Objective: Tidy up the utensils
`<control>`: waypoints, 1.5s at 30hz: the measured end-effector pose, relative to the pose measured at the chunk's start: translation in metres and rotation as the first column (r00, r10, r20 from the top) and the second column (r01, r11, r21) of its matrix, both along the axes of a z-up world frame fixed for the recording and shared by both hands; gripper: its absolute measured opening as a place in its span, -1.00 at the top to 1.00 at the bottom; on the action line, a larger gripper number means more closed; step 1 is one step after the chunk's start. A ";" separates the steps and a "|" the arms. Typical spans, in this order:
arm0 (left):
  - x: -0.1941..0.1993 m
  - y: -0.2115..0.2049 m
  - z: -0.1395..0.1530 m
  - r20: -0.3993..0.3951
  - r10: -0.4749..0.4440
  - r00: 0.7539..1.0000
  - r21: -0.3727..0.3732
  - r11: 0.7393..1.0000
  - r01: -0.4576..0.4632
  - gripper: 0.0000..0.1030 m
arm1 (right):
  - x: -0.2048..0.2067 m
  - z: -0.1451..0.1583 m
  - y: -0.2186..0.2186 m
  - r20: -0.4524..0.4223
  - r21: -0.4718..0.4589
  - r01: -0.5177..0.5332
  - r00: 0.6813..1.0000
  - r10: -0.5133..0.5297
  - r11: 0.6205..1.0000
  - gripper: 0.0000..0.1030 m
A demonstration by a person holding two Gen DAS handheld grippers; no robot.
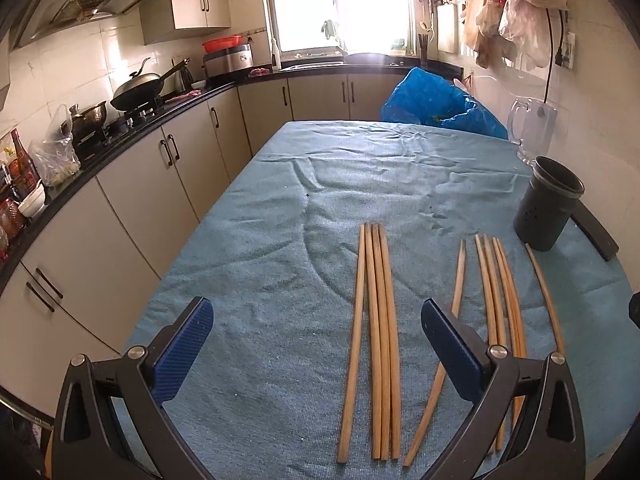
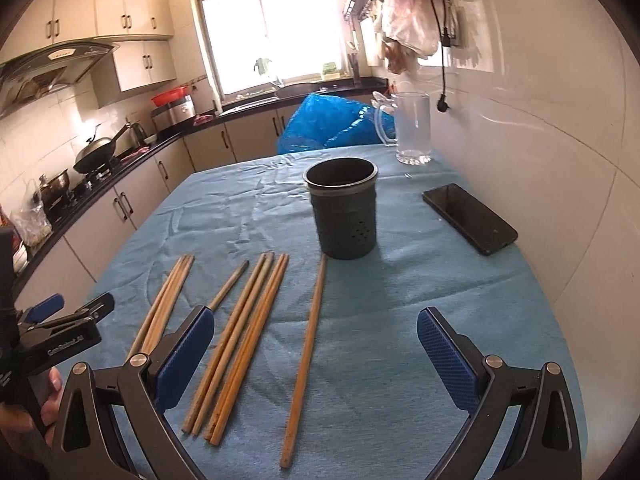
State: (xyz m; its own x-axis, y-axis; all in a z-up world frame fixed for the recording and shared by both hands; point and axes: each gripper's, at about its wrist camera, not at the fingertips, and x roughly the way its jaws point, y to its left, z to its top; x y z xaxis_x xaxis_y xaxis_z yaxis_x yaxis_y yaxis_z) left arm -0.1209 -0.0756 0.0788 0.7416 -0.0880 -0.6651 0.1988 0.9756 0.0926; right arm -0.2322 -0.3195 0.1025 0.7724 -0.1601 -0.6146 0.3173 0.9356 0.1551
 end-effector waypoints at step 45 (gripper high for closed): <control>0.011 0.004 -0.010 -0.057 -0.040 0.998 -0.022 0.999 0.039 -1.00 | 0.014 -0.008 0.012 -0.041 -0.009 -0.066 0.997 0.066 0.998 -1.00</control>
